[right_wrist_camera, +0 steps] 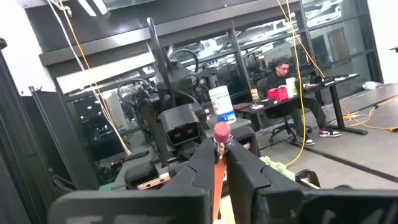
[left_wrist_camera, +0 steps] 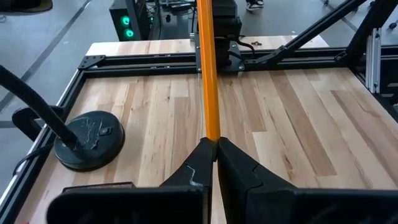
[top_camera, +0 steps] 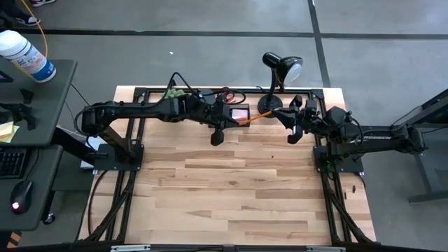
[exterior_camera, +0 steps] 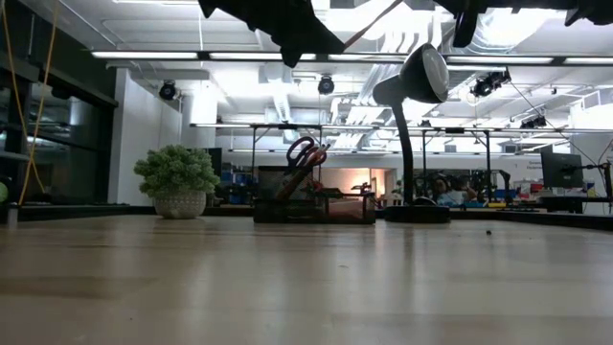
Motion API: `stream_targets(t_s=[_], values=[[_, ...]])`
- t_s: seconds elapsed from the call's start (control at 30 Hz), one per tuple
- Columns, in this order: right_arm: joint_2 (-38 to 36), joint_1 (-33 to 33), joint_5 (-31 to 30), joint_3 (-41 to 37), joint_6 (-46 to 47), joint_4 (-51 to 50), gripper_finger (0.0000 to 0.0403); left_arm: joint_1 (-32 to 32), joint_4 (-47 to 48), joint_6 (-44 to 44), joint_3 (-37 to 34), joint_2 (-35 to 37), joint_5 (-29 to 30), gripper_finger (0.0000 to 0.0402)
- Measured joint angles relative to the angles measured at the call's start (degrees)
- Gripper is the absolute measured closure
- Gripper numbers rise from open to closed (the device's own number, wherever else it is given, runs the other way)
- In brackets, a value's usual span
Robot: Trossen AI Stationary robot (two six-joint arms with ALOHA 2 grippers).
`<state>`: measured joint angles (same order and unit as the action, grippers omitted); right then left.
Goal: Pick and place office supplies into organizer
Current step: Put the yellow pencil into the black desk organizer
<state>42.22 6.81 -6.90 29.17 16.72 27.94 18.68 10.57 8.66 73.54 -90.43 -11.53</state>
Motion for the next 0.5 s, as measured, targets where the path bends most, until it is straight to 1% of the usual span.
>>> stream_targets(t_s=[0.1,0.17,0.43,0.5], values=[[0.0,0.0,0.0,0.0,0.1,-0.1,0.0389,0.0,0.2,0.1,0.0,0.0,0.0,0.0393],[0.0,0.0,0.0,0.0,0.0,-0.4,0.0389,0.0,0.4,0.3,0.0,0.0,0.1,0.0376],[0.0,-0.1,0.6,0.0,-0.3,-3.9,0.0389,0.1,1.9,0.8,0.0,0.3,2.2,0.0271],[0.2,-0.1,0.9,0.0,-0.3,-4.7,0.0389,0.1,2.1,1.6,0.0,1.2,4.2,0.0249]])
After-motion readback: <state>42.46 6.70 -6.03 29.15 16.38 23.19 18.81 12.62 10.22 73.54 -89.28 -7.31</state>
